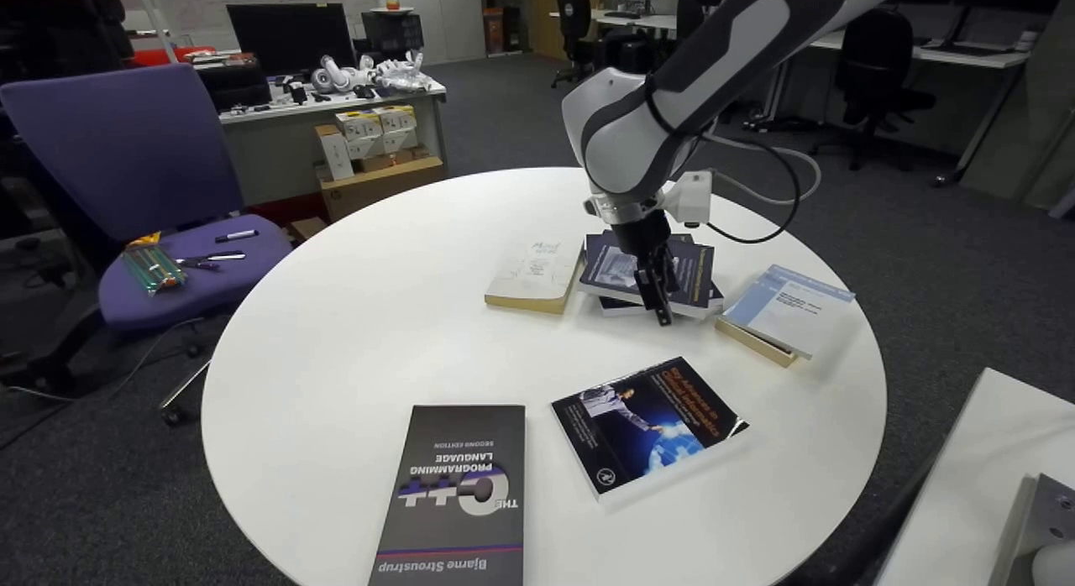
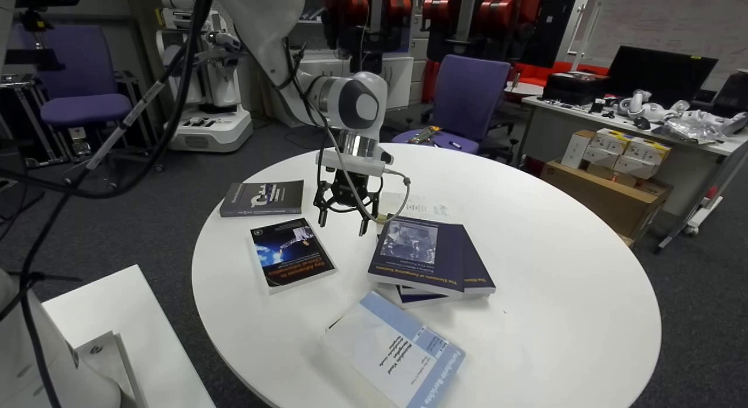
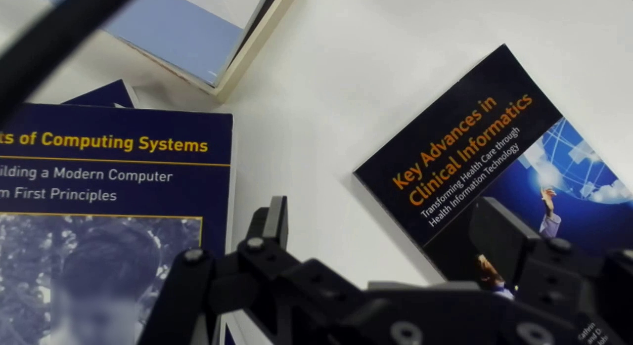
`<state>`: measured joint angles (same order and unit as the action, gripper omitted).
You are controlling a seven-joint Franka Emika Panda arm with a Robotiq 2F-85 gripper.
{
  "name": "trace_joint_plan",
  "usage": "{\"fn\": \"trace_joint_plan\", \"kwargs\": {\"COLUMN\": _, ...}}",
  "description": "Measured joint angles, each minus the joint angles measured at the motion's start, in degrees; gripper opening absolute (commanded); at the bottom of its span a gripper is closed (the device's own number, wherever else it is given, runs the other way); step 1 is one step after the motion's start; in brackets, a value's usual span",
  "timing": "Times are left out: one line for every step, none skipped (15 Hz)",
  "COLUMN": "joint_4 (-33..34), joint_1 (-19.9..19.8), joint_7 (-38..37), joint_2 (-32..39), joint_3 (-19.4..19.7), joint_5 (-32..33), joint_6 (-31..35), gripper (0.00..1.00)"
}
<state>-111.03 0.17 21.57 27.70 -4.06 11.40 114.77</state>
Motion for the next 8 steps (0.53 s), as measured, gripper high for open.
{"fn": "trace_joint_plan", "kwargs": {"joint_4": 0.0, "joint_1": 0.1, "joint_7": 0.0, "joint_2": 0.6, "joint_3": -0.1, "joint_5": -0.1, "joint_6": 0.0, "gripper": 1.00}}
{"fn": "trace_joint_plan", "kwargs": {"joint_4": 0.0, "joint_1": 0.1, "joint_7": 0.0, "joint_2": 1.2, "joint_3": -0.4, "joint_5": -0.1, "joint_6": 0.2, "gripper": 1.00}}
{"fn": "trace_joint_plan", "kwargs": {"joint_4": 0.0, "joint_1": 0.1, "joint_7": 0.0, "joint_2": 1.7, "joint_3": -0.5, "joint_5": -0.1, "joint_6": 0.5, "gripper": 1.00}}
{"fn": "trace_joint_plan", "kwargs": {"joint_4": 0.0, "joint_1": 0.1, "joint_7": 0.0, "joint_2": 2.0, "joint_3": -0.7, "joint_5": -0.1, "joint_6": 1.1, "gripper": 1.00}}
{"fn": "trace_joint_plan", "kwargs": {"joint_4": 0.0, "joint_1": 0.1, "joint_7": 0.0, "joint_2": 2.3, "joint_3": -0.7, "joint_5": -0.1, "joint_6": 1.7, "gripper": 1.00}}
{"fn": "trace_joint_plan", "kwargs": {"joint_4": 0.0, "joint_1": 0.1, "joint_7": 0.0, "joint_2": 2.5, "joint_3": -0.7, "joint_5": -0.1, "joint_6": 2.6, "gripper": 1.00}}
{"fn": "trace_joint_plan", "kwargs": {"joint_4": 0.0, "joint_1": 0.0, "joint_7": 0.0, "joint_2": 2.6, "joint_3": -0.7, "joint_5": -0.1, "joint_6": 3.6, "gripper": 1.00}}
{"fn": "trace_joint_plan", "kwargs": {"joint_4": 0.0, "joint_1": 0.0, "joint_7": 0.0, "joint_2": 2.8, "joint_3": -0.6, "joint_5": -0.1, "joint_6": 4.8, "gripper": 1.00}}
